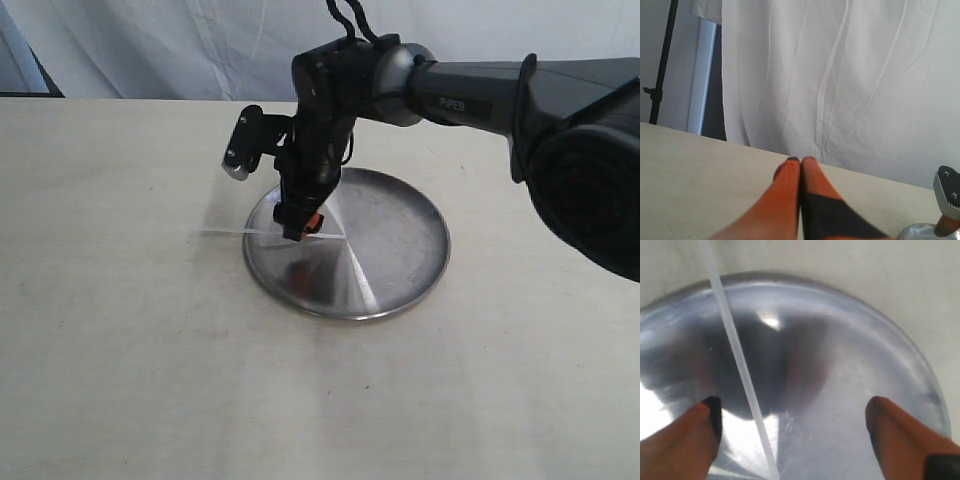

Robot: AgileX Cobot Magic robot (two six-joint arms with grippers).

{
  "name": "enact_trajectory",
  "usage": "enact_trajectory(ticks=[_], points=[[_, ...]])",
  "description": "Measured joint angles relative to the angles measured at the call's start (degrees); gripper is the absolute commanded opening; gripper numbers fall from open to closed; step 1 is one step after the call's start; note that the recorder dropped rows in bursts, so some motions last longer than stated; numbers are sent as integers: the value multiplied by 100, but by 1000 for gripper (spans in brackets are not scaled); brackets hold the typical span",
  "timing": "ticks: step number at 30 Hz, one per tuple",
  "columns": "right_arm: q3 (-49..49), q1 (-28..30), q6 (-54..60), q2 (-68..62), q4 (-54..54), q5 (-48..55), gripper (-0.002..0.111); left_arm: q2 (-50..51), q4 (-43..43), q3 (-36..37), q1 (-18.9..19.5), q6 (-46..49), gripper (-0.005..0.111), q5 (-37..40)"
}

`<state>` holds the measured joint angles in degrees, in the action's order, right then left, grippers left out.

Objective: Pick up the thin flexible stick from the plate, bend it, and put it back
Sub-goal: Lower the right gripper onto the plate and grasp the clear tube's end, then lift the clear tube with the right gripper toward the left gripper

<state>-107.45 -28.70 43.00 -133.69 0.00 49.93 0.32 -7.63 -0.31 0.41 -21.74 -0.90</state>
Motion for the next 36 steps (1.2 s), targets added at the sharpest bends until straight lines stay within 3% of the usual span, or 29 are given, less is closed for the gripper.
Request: enact_trajectory(ticks=[6, 9, 13, 17, 36], points=[[0, -13, 1, -217, 40, 0, 75, 0, 0, 0, 0, 0, 0, 0], [-10, -47, -29, -299, 40, -17, 67, 0, 0, 0, 0, 0, 0, 0], [-49, -114, -258, -366, 40, -30, 38, 0, 0, 0, 0, 0, 0, 0], [-63, -178, -380, -411, 51, 36, 0, 0, 0, 0, 0, 0, 0, 0], [-30, -241, -1550, 306, 64, 417, -1, 0, 0, 0, 0, 0, 0, 0]])
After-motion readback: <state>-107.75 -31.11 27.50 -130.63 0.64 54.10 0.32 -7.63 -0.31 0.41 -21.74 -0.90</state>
